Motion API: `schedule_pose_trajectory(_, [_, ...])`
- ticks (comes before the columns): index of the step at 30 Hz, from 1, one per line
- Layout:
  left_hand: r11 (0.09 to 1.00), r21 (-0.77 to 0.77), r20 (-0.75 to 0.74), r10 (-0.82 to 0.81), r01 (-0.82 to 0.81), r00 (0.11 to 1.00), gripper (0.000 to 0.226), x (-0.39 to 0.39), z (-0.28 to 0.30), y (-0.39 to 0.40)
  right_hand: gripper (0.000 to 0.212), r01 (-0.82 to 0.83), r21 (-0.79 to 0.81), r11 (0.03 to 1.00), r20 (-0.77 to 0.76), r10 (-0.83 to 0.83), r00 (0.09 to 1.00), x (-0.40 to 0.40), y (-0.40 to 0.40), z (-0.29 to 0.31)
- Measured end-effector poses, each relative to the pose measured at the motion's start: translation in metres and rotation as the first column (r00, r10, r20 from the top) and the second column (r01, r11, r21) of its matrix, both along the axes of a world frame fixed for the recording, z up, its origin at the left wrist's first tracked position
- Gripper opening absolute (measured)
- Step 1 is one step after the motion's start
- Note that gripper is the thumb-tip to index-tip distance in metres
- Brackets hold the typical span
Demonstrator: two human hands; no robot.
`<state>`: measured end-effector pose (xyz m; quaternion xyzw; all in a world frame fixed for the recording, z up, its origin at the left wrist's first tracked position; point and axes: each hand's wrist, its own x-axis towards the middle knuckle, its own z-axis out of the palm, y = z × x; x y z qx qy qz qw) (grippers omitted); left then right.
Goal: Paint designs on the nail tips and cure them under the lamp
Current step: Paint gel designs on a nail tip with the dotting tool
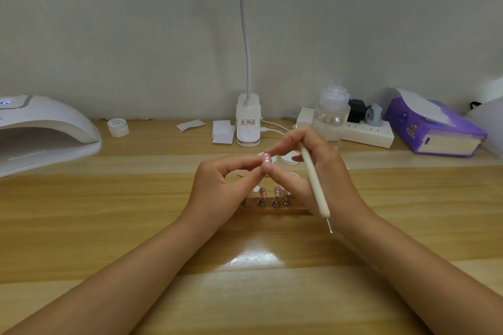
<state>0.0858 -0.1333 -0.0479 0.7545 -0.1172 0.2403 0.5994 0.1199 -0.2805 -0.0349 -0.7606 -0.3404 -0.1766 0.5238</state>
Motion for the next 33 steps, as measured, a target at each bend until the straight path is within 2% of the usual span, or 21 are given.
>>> schedule_pose_trajectory(7, [0.999,0.029,-0.002,-0.031,0.031,1.0,0.023,-0.001,0.001,0.0,0.031,0.008,0.031,0.999,-0.018,-0.008,1.0,-0.002,-0.002,0.006])
schedule_pose_trajectory(13, [0.996,0.079,-0.056,-0.04,0.044,0.998,0.038,0.001,0.0,0.002,0.026,0.037,0.174,0.984,-0.022,-0.034,0.999,0.0,-0.013,0.028])
schedule_pose_trajectory(17, [0.986,0.157,-0.124,-0.043,0.062,0.991,0.049,0.002,-0.001,0.002,0.026,0.097,0.067,0.993,-0.009,-0.097,0.995,-0.002,-0.029,0.017])
schedule_pose_trajectory(23, [0.936,0.33,-0.178,-0.069,0.125,0.982,0.056,0.001,-0.003,0.008,0.028,0.09,-0.075,0.993,-0.029,-0.092,0.995,-0.004,-0.049,-0.011])
schedule_pose_trajectory(27, [0.903,0.386,-0.232,-0.102,0.188,0.967,0.057,0.002,-0.005,0.012,0.034,0.044,-0.104,0.994,-0.061,-0.051,0.997,-0.003,-0.051,-0.017])
schedule_pose_trajectory(33, [0.879,0.435,-0.245,-0.092,0.194,0.965,0.051,0.002,-0.008,0.014,0.033,0.043,-0.134,0.99,-0.075,-0.054,0.996,-0.002,-0.05,-0.02])
